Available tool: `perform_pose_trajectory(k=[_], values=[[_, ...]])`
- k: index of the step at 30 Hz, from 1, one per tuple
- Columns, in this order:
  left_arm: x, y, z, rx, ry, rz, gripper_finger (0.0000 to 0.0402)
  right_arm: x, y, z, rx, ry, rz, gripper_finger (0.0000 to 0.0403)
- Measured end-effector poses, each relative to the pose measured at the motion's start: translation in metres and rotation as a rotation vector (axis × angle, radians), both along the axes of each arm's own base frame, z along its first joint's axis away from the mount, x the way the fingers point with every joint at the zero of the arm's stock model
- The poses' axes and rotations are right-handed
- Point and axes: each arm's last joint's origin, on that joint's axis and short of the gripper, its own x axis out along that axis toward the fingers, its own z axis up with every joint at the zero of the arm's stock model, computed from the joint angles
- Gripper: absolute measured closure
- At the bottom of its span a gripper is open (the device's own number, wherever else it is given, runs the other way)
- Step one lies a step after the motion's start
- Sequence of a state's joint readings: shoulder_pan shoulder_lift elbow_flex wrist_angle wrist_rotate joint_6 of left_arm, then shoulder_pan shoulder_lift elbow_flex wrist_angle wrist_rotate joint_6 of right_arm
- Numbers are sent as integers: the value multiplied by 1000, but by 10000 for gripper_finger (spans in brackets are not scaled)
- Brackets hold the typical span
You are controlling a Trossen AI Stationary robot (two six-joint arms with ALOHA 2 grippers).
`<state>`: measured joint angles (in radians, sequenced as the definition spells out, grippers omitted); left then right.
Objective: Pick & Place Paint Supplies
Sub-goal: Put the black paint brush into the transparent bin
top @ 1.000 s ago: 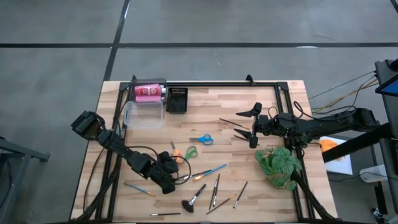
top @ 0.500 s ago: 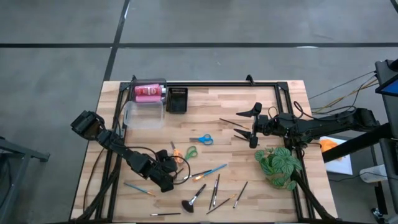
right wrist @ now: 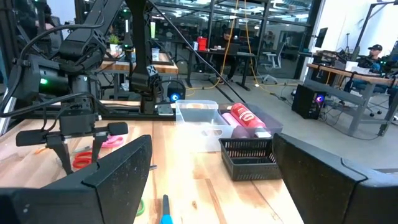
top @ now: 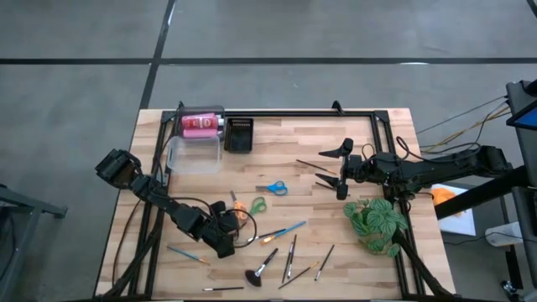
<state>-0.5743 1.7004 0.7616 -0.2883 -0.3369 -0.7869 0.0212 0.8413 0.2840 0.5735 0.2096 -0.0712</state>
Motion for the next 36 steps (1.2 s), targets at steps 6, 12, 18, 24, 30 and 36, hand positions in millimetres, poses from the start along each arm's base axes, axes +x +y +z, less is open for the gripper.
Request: perform_pose_trajectory(k=[6,12,18,24,30,36], values=[[0,0,0,-1,1,3,285,0,0,0,0,0,0,72],[0,0,0,0,2,3,315,0,0,0,0,0,0,72],[0,0,0,3,1,3,348,0,0,0,0,0,1,72],[0,0,0,8,-2,5,390,0,0,0,0,-1,0,72],[0,0,0,11,-4,3,396,0,0,0,0,-1,0,72],[0,1,0,13,-6,4,396,0,0,0,0,-1,0,72]])
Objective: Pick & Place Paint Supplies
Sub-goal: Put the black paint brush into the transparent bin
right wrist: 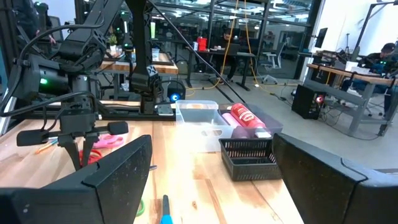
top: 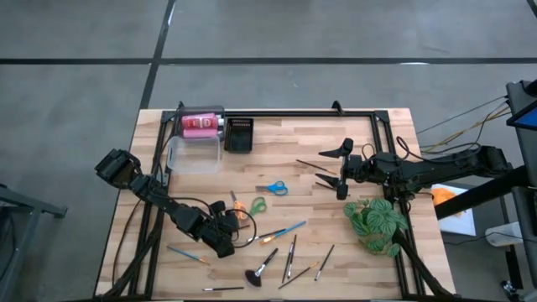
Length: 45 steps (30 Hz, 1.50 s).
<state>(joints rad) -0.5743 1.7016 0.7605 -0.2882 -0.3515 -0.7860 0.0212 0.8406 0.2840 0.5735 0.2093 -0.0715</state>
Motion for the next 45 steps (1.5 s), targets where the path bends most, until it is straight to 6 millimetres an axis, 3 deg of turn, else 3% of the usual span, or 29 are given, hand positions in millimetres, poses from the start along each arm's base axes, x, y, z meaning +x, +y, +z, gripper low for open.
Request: perform_pose_trajectory(k=[19,45], values=[[6,-2,7,-20,-26,3,396,0,0,0,0,1,0,72],[29,15,15,-85,-156,93,396,0,0,0,0,1,0,72]])
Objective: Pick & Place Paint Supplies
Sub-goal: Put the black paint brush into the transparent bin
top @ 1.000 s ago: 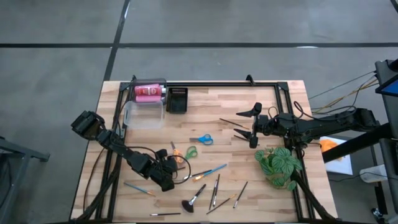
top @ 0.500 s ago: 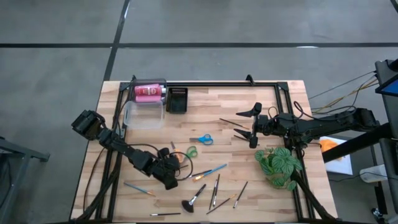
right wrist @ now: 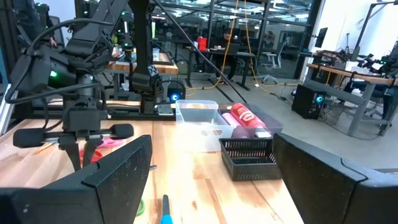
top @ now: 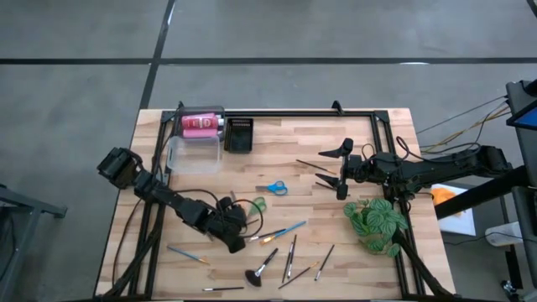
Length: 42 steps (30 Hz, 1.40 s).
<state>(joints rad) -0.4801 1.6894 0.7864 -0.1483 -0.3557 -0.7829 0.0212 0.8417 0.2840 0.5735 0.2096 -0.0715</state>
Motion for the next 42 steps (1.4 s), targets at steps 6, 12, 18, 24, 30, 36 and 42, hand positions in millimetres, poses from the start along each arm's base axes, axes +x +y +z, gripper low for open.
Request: perform_pose_trajectory(k=[6,12,18,24,30,36,42], values=[[7,10,2,-15,-26,39,396,0,0,0,0,0,0,72],[9,14,5,-46,-23,41,396,0,0,0,0,0,0,72],[6,19,21,-59,-50,20,396,0,0,0,0,0,0,72],[-3,39,45,-58,-48,72,396,0,0,0,0,0,0,72],[-17,67,71,-43,-51,134,396,0,0,0,0,0,0,72],[-30,92,91,-1,-61,144,396,0,0,0,0,-1,0,72],[-47,119,99,39,12,217,396,0,0,0,0,-1,0,72]])
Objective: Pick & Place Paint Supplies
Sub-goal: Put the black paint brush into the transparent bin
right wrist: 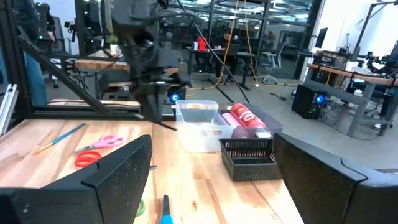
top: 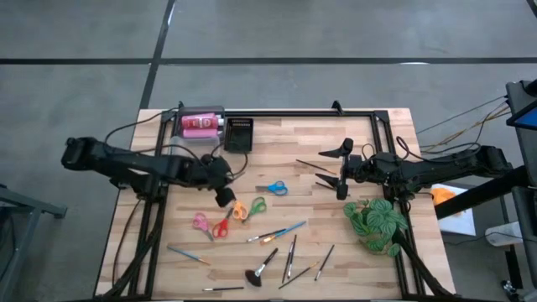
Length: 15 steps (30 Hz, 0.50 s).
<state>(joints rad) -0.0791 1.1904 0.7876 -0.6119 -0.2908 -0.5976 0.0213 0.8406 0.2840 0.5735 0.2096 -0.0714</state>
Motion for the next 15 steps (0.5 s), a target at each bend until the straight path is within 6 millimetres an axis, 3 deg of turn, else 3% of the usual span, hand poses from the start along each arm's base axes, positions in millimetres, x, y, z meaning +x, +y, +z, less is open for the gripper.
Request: perform_pose_trajectory(k=[15], values=[[-27,41,38,190,374,-77,396,0,0,0,0,0,1,72]])
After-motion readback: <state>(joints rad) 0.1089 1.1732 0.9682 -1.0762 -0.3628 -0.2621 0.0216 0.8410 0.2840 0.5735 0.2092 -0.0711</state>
